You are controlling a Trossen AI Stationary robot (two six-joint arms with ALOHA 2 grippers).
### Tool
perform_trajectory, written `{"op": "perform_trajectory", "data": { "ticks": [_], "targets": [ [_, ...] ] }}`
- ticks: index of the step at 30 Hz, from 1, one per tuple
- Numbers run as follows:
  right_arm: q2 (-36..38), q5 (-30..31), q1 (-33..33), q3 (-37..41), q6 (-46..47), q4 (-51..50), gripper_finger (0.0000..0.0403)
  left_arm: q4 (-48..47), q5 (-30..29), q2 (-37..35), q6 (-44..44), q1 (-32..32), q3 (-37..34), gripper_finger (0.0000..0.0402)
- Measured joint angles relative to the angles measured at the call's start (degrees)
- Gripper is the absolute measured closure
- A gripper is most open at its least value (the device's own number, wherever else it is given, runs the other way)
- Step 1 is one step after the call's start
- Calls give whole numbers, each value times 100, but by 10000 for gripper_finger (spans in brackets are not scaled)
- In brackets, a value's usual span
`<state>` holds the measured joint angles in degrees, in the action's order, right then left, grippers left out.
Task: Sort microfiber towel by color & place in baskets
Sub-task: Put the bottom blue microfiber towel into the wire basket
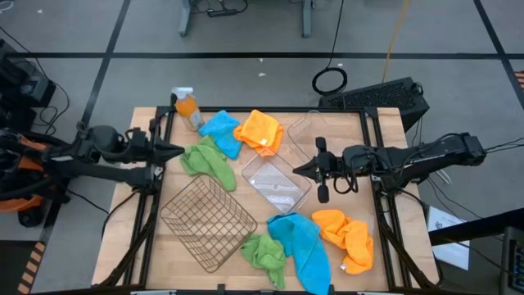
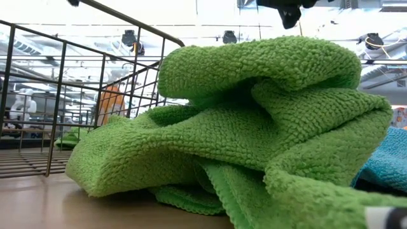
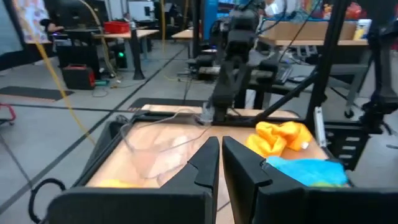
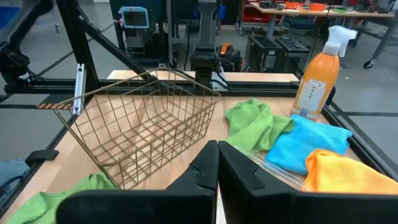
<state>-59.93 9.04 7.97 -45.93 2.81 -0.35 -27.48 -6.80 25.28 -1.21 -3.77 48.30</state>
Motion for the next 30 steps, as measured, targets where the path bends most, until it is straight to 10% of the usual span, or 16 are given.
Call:
{"op": "perform_trajectory", "data": {
  "ticks": [19,30],
  "targets": [
    [-723,-39,13,0,728,-489,403,828,674,2672,304,-422,604,372],
    [-430,-505,819,0,2712,-1848,403,1917,635,3830,151,-883,563,372]
  ]
}}
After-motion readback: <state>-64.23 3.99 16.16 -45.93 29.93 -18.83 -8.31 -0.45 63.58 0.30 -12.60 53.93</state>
